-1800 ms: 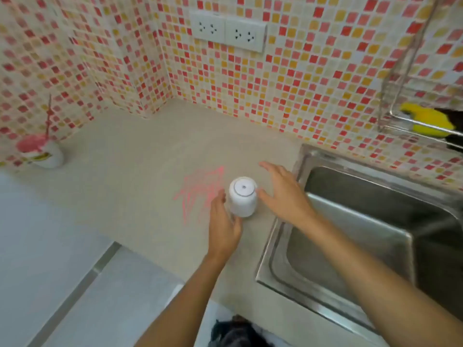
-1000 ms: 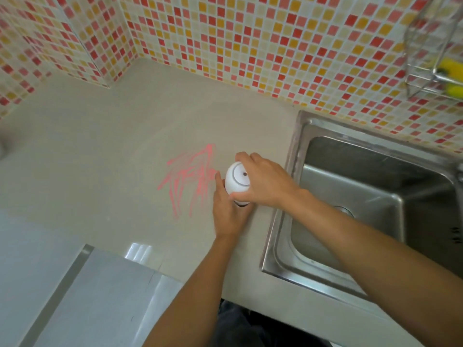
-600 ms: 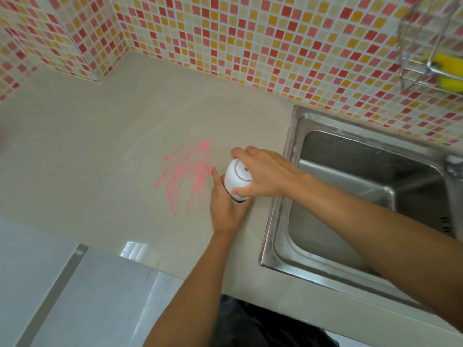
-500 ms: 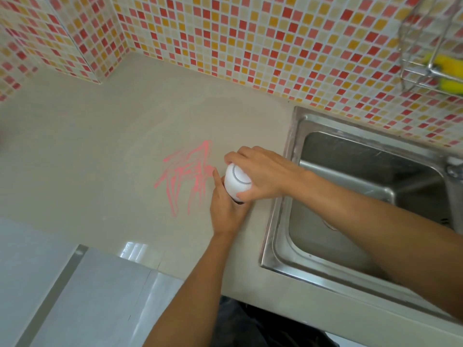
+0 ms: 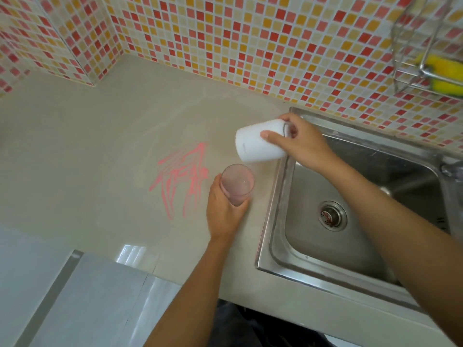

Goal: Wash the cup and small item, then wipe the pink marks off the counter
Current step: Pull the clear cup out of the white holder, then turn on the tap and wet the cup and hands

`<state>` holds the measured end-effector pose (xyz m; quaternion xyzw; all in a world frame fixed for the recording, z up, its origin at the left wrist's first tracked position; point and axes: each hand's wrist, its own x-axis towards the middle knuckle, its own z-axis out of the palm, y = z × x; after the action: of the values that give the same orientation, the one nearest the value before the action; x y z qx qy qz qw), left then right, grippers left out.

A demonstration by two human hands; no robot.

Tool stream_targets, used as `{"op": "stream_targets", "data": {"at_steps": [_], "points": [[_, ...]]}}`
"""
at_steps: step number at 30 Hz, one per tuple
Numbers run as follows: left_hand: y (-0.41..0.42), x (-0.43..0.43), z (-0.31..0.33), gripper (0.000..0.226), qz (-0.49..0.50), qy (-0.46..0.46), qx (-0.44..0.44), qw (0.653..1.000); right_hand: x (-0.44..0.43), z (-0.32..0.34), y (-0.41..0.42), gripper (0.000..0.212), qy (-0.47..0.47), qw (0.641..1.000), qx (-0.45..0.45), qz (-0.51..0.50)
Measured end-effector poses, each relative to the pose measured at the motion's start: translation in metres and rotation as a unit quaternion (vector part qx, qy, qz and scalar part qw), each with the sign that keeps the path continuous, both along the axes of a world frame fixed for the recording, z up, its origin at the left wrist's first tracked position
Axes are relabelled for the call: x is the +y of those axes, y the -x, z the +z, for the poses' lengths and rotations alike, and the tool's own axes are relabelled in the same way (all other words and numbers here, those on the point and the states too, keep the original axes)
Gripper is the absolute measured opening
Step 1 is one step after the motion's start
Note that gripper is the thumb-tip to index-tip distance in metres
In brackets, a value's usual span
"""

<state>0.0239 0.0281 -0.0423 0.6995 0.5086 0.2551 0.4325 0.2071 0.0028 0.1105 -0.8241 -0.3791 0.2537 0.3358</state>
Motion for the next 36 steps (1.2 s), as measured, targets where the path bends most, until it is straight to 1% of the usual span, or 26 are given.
{"op": "stream_targets", "data": {"at_steps": [1,2,3,4,5,6,7,8,10,11,13,15,17,20,23,24,27,28,32,34,36], "points": [[-0.001,0.000,0.000,0.088,0.001,-0.002,0.001,1.000,-0.002,-0.011,-0.004,0.055,-0.006,0.995,0.075,-0.061],[-0.001,0.000,0.000,0.088,0.001,-0.003,0.001,1.000,-0.004,-0.021,-0.008,0.054,-0.020,0.978,0.177,-0.112],[-0.001,-0.001,0.000,0.089,0.001,-0.002,0.002,1.000,-0.007,-0.032,-0.010,0.055,-0.042,0.944,0.291,-0.152],[-0.001,-0.001,0.001,0.090,0.003,0.001,0.003,1.000,-0.009,-0.042,-0.011,0.055,-0.065,0.899,0.394,-0.179],[-0.001,-0.001,0.000,0.091,0.005,0.003,0.006,1.000,-0.012,-0.051,-0.012,0.055,-0.084,0.862,0.460,-0.195],[-0.001,-0.002,0.001,0.092,0.007,0.004,0.010,1.000,-0.014,-0.060,-0.011,0.055,-0.093,0.847,0.486,-0.195],[-0.002,-0.002,0.001,0.093,0.009,0.002,0.012,1.000,-0.014,-0.070,-0.010,0.057,-0.093,0.854,0.477,-0.185],[-0.002,-0.002,0.001,0.094,0.012,0.001,0.013,1.000,-0.013,-0.078,-0.008,0.062,-0.087,0.876,0.443,-0.169],[-0.004,-0.002,0.002,0.094,0.018,0.000,0.015,1.000,-0.011,-0.090,-0.003,0.074,-0.059,0.937,0.314,-0.138],[-0.004,-0.001,0.002,0.093,0.020,0.001,0.015,1.000,-0.010,-0.094,0.000,0.080,-0.044,0.959,0.250,-0.126],[-0.005,-0.001,0.002,0.091,0.023,0.006,0.012,1.000,-0.010,-0.101,0.004,0.088,-0.043,0.979,0.177,-0.094],[-0.005,-0.002,0.002,0.089,0.025,0.011,0.007,1.000,-0.011,-0.110,0.009,0.092,-0.062,0.986,0.141,-0.060],[-0.005,-0.002,0.002,0.088,0.027,0.014,0.004,1.000,-0.012,-0.115,0.013,0.092,-0.072,0.990,0.111,-0.051],[-0.005,-0.001,0.004,0.087,0.030,0.020,0.001,0.999,-0.012,-0.119,0.017,0.092,-0.084,0.991,0.092,-0.047],[-0.004,-0.001,0.006,0.085,0.026,0.012,-0.005,1.000,-0.012,-0.123,0.016,0.093,-0.069,0.994,0.078,-0.028],[-0.003,0.000,0.005,0.085,0.025,0.010,-0.005,1.000,-0.012,-0.124,0.015,0.097,-0.063,0.995,0.070,-0.015],[-0.001,-0.001,0.004,0.087,0.026,0.018,-0.012,0.999,-0.025,-0.123,0.014,0.124,-0.036,0.998,0.047,-0.018],[-0.001,-0.002,0.003,0.087,0.027,0.021,-0.017,0.999,-0.036,-0.122,0.016,0.124,-0.025,0.998,0.040,-0.033],[0.003,-0.021,0.012,0.085,0.006,0.019,-0.053,0.998,-0.115,-0.130,0.029,0.096,0.003,0.995,-0.012,-0.104],[-0.001,-0.034,0.018,0.084,-0.037,0.016,-0.060,0.997,-0.165,-0.146,0.029,0.088,0.053,0.991,-0.018,-0.120],[-0.014,-0.048,0.023,0.086,-0.097,0.014,-0.054,0.994,-0.211,-0.160,0.025,0.083,0.123,0.982,-0.024,-0.140]]}}
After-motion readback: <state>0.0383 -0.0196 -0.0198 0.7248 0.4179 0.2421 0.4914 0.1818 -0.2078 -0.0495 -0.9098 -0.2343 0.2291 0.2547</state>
